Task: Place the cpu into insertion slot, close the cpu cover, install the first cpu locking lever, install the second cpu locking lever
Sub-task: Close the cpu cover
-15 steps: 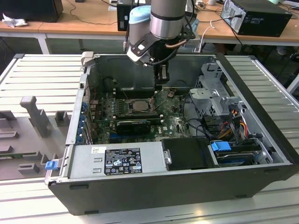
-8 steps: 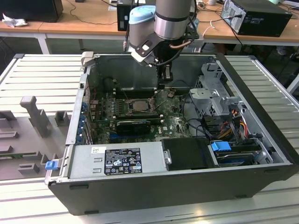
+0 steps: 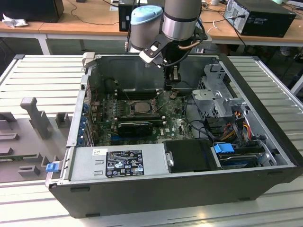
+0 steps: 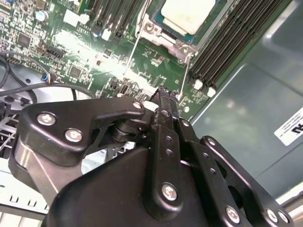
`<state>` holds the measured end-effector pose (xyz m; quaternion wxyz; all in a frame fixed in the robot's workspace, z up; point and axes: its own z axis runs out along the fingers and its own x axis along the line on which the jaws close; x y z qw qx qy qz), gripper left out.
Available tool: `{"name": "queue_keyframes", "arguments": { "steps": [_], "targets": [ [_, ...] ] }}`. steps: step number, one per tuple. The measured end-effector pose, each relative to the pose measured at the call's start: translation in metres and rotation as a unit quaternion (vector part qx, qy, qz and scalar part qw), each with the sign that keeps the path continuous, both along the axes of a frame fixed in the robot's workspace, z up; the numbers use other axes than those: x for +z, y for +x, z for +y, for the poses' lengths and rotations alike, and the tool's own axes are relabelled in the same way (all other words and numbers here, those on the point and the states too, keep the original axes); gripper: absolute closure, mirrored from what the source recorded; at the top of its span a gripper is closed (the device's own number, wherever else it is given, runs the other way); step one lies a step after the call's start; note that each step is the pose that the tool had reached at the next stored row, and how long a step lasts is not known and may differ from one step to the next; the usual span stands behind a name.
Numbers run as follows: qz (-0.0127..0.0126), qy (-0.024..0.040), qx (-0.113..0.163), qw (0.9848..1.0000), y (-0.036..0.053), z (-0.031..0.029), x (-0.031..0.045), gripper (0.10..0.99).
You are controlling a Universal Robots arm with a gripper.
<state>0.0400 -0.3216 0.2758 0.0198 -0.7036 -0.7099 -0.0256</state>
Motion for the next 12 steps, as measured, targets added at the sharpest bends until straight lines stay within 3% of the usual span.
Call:
{"name": "queue_keyframes", "arguments": {
  "steps": [5, 12],
  "targets": [
    [0.0017, -0.0002, 0.007, 1.0, 0.0118, 0.0, -0.0024, 0.98],
    [0.0017, -0.0008, 0.02, 0.9998, 0.0212, -0.0001, -0.0175, 0.98]
  ]
}}
